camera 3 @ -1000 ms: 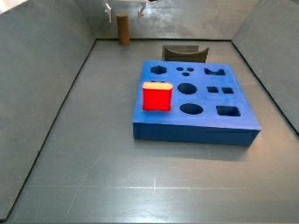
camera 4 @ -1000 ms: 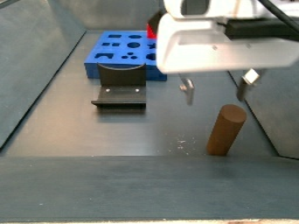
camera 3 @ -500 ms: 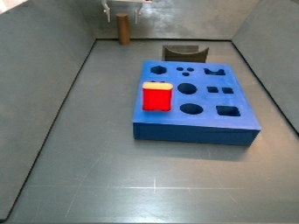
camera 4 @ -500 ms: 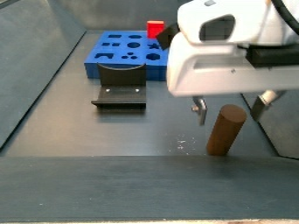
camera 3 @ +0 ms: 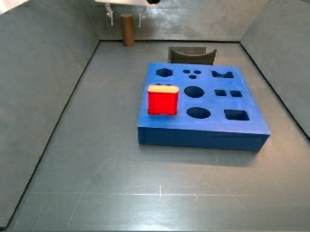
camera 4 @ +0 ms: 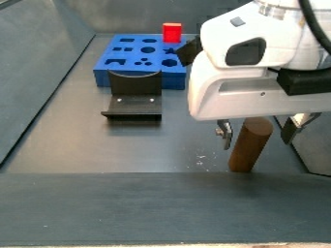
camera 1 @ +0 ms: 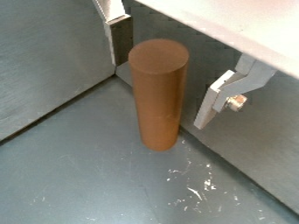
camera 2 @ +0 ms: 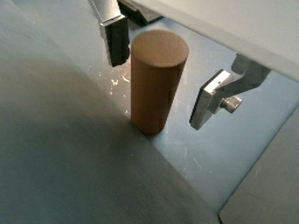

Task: Pick up the round object. Move to above the board. Insert the round object.
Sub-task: Pick up the round object.

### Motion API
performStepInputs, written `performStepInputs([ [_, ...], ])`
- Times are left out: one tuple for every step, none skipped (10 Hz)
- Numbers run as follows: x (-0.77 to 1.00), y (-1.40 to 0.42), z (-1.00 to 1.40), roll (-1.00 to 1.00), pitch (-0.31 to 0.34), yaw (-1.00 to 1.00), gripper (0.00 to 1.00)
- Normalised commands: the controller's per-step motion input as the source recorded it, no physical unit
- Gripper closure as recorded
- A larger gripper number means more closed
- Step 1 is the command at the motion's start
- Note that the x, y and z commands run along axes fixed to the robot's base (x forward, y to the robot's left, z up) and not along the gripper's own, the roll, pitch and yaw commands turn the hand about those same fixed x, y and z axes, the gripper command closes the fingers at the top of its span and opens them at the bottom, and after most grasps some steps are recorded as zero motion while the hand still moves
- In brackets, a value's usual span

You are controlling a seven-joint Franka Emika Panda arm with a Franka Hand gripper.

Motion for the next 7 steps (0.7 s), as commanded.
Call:
performStepInputs([
  [0.00, 0.01, -0.05, -0.05, 0.000, 0.00, 0.00],
  [0.00, 0.01, -0.01, -0.10, 0.000, 0.00, 0.00],
  [0.00, 0.03, 0.00, -0.20, -0.011, 0.00, 0.00],
  [0.00, 0.02, 0.00, -0.16, 0.000, 0.00, 1.00],
  [0.00, 0.00, 0.00, 0.00, 0.000, 0.00, 1.00],
  [0.00, 0.00, 0.00, 0.00, 0.000, 0.00, 1.00],
  [0.00, 0.00, 0.00, 0.00, 0.000, 0.00, 1.00],
])
